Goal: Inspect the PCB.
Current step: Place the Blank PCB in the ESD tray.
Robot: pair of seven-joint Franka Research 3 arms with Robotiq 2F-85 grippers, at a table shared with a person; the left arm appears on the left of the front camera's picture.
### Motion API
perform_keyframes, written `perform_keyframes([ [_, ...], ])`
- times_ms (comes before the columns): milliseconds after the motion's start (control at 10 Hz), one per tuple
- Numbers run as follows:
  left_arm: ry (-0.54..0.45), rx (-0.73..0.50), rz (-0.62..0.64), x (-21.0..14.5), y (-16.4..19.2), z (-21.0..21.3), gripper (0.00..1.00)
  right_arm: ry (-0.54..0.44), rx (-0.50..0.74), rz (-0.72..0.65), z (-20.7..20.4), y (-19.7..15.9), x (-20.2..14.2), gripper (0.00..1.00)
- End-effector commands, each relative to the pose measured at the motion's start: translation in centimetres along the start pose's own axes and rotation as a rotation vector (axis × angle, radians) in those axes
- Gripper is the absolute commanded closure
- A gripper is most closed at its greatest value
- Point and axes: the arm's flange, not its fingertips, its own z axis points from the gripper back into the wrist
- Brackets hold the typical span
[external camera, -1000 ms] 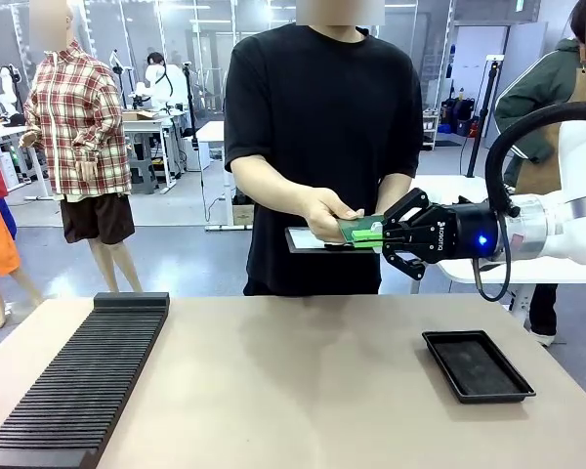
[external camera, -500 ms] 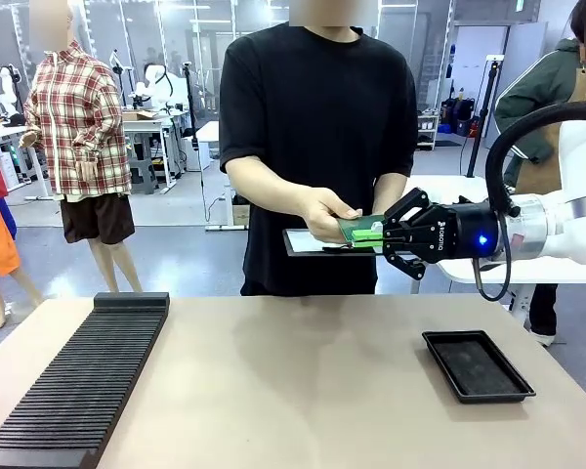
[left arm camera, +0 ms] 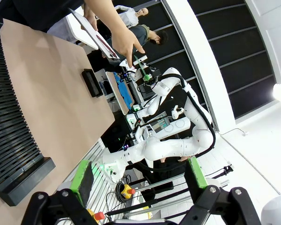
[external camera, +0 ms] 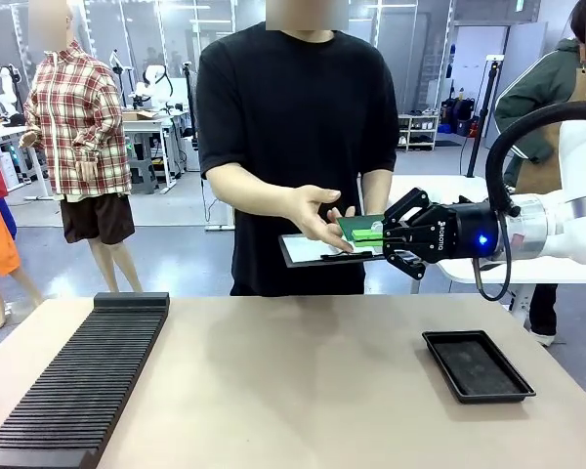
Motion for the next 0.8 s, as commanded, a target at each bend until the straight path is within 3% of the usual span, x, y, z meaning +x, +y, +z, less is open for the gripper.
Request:
perform_keyframes([
  [0, 0.005, 0.016, -0.006, -0.03, -0.22, 0.05, 0.00, 0.004, -0.003, 0.008, -0.18, 0.34, -0.02, 1.00],
  [700, 0.005, 0.016, -0.006, -0.03, -0.22, 0.05, 0.00, 0.004, -0.003, 0.008, -0.18, 0.34, -0.02, 1.00],
])
